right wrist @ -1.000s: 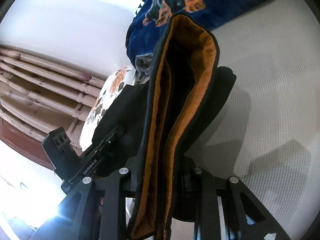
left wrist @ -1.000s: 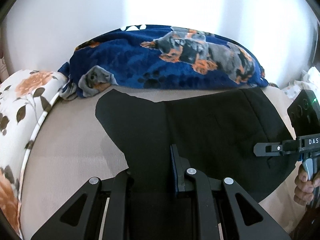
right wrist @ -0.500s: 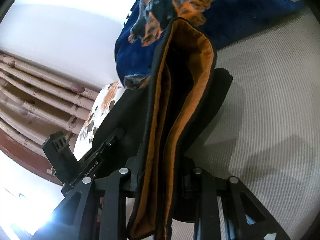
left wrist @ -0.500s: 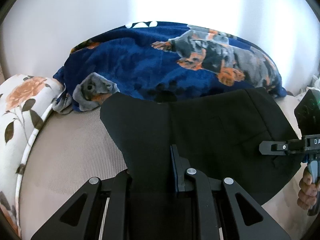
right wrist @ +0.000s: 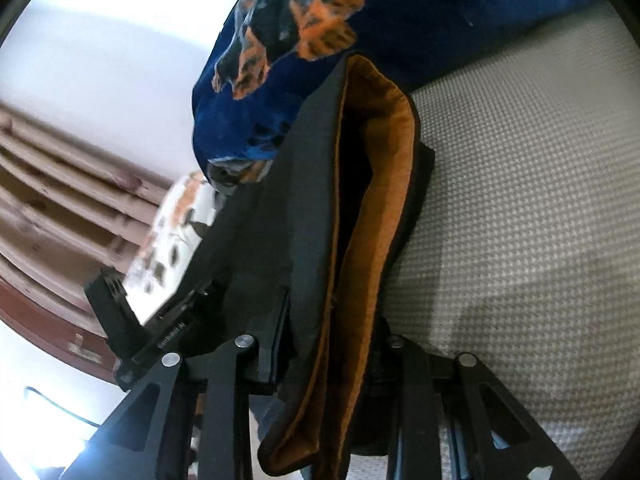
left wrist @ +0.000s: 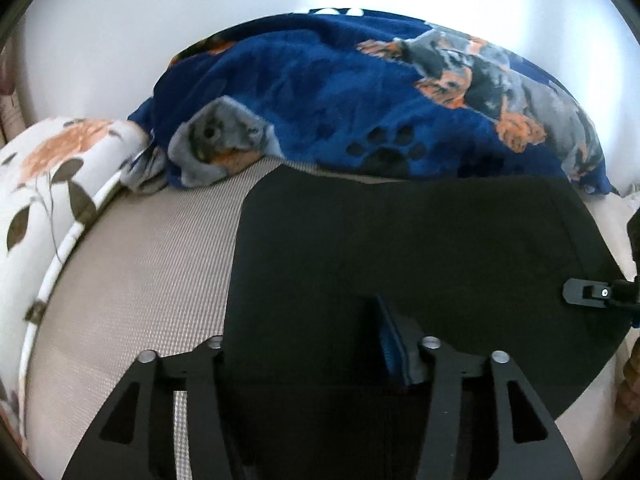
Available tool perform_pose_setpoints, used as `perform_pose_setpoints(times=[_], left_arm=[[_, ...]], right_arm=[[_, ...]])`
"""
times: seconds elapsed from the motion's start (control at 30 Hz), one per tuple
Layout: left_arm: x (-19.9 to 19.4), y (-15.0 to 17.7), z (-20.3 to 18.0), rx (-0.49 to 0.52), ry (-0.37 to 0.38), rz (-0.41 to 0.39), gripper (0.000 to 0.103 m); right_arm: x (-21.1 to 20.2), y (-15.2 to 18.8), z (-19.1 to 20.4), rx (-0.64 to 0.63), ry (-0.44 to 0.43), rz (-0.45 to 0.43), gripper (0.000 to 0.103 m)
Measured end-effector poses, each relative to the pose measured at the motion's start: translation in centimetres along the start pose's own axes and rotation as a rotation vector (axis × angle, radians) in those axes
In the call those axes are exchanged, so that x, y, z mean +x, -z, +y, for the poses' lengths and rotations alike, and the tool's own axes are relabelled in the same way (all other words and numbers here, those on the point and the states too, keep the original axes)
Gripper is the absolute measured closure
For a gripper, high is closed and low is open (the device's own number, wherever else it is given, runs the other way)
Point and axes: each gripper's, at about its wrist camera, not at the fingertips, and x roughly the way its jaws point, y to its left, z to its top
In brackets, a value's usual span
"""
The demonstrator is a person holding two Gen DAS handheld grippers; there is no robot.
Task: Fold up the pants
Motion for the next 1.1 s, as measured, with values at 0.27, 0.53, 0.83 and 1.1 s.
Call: perform_pose_setpoints(times=[0.27, 0.53, 0.83, 1.1], left_arm=[[0.5, 0.8, 0.5, -0.049, -0.118, 0.016, 0.014], [0.0, 1.0, -0.4, -0.014, -0.237, -0.014, 0.012], [-0.3, 0.9, 0.1, -0.042, -0.246, -0.031, 0.012], [-0.4, 1.1, 0.2, -0.045, -0.246, -0.034, 0.012]], right_arm=[[0.5, 1.1, 2.6, -0.13, 0.221, -0.083, 0.07], [1.9, 1.5, 4.9, -0.257, 0.401, -0.141, 0.056], [2.5, 2.0, 6.1, -0.299, 0.543, -0.168, 0.03], [3.0, 2.1, 6.4, -0.314, 0.608, -0.165, 0.018]])
